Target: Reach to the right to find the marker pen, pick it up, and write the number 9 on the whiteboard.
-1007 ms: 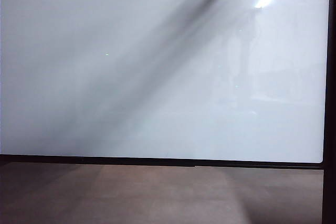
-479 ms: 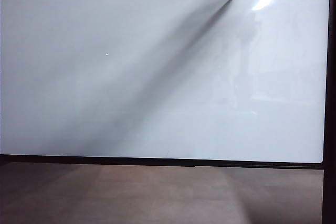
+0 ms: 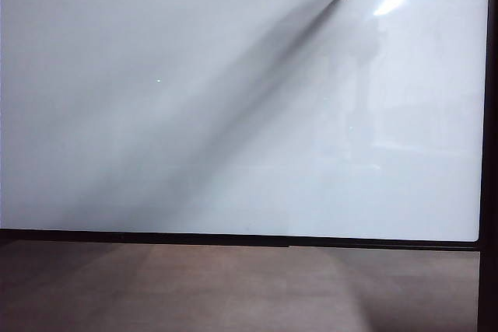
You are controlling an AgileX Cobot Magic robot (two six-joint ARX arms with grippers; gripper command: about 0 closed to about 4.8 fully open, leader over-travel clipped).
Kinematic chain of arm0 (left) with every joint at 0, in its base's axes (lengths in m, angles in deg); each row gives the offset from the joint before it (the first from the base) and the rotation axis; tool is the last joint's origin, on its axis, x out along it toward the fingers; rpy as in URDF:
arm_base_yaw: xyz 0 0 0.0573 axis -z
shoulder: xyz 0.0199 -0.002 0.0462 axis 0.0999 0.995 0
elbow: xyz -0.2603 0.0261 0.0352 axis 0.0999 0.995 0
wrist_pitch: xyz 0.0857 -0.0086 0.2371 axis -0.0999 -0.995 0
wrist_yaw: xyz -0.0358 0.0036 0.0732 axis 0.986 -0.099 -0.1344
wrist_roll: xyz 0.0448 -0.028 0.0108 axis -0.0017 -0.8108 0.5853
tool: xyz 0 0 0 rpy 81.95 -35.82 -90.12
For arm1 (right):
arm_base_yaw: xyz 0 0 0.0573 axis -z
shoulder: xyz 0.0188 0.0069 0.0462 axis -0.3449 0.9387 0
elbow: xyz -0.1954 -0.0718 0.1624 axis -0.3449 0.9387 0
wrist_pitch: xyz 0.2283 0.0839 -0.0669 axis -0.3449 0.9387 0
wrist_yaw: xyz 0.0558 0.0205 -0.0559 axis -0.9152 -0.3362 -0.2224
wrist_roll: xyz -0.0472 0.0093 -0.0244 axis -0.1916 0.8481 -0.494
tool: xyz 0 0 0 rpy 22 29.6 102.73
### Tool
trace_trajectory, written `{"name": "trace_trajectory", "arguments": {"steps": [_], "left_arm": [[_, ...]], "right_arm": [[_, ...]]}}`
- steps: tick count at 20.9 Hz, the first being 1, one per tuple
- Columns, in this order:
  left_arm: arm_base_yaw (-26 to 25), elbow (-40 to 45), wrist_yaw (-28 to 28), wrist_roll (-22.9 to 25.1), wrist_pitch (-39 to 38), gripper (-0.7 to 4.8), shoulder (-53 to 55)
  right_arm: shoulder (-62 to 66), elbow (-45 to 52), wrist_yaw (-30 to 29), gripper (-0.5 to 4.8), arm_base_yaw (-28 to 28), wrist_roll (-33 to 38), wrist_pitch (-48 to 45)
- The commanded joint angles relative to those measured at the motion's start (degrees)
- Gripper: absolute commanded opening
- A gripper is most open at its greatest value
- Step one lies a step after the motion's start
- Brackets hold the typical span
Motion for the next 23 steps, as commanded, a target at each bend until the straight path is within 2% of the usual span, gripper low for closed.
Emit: {"name": "trace_trajectory", "arguments": {"steps": [1, 9, 23], "left_arm": [[0.0, -0.1, 0.0, 0.0, 0.8, -0.05, 0.1], [0.0, -0.1, 0.0, 0.0, 0.8, -0.05, 0.1], [0.1, -0.1, 0.0, 0.0, 1.1, -0.05, 0.1]], "right_arm": [[0.8, -0.4, -0.3, -0.06, -0.6, 0.7, -2.4], [1.5, -0.4, -0.1, -0.06, -0.9, 1.0, -3.8], [4.6, -1.9, -0.2, -0.06, -5.2, 1.1, -6.5]]}}
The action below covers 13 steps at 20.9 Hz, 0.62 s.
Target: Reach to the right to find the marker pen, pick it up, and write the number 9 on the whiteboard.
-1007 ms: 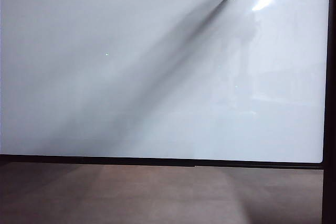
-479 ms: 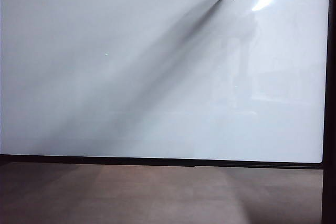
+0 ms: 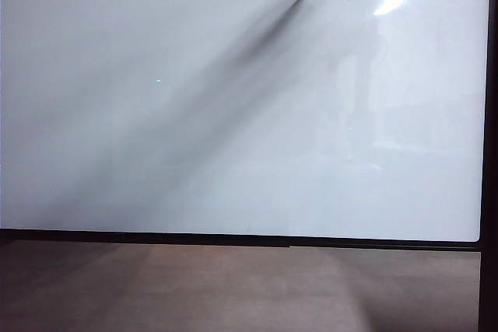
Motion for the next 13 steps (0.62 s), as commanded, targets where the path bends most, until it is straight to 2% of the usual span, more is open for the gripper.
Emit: {"name": "trace_trajectory", "arguments": {"steps": [1, 13], "left_arm": [[0.0, -0.1, 0.0, 0.0, 1.2, -0.05, 0.1], [0.0, -0.1, 0.0, 0.0, 1.2, -0.05, 0.1]], "right_arm": [[-0.2, -0.5, 0.0, -0.06, -0.1, 0.5, -1.9], [0.0, -1.3, -0.5, -0.06, -0.8, 1.4, -3.3]]}}
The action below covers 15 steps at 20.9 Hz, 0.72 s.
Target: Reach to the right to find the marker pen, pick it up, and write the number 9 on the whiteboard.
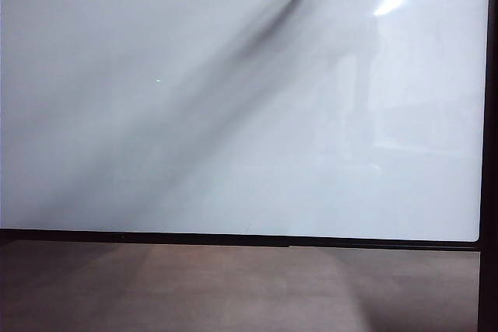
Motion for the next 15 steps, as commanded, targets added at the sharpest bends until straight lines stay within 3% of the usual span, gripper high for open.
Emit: {"name": "trace_trajectory", "arguments": {"steps": [1, 15], "left_arm": [[0.0, -0.1, 0.0, 0.0, 0.9, -0.05, 0.1], [0.0, -0.1, 0.0, 0.0, 0.9, -0.05, 0.1]], "right_arm": [[0.0, -0.8, -0.2, -0.06, -0.5, 0.2, -1.5], [0.2, -1.1, -1.1, -0.06, -0.5, 0.2, 0.8]]}}
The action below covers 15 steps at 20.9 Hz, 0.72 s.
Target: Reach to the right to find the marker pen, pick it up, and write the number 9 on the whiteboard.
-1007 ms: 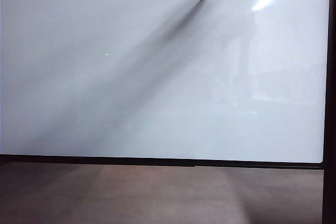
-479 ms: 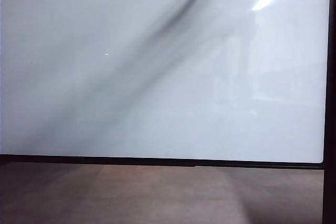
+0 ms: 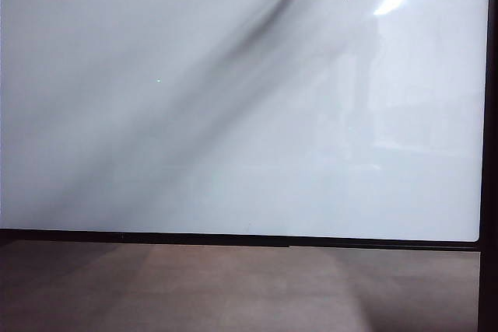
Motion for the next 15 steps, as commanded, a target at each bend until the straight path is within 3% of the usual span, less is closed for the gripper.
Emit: {"name": "trace_trajectory", "arguments": {"steps": [1, 15], "left_arm": [[0.0, -0.1, 0.0, 0.0, 0.8, -0.05, 0.1], [0.0, -0.1, 0.0, 0.0, 0.8, -0.05, 0.1]], "right_arm": [[-0.1, -0.3, -0.1, -0.06, -0.1, 0.2, 0.2], [-0.1, -0.3, 4.7, -0.06, 0.1, -0.2, 1.6]]}}
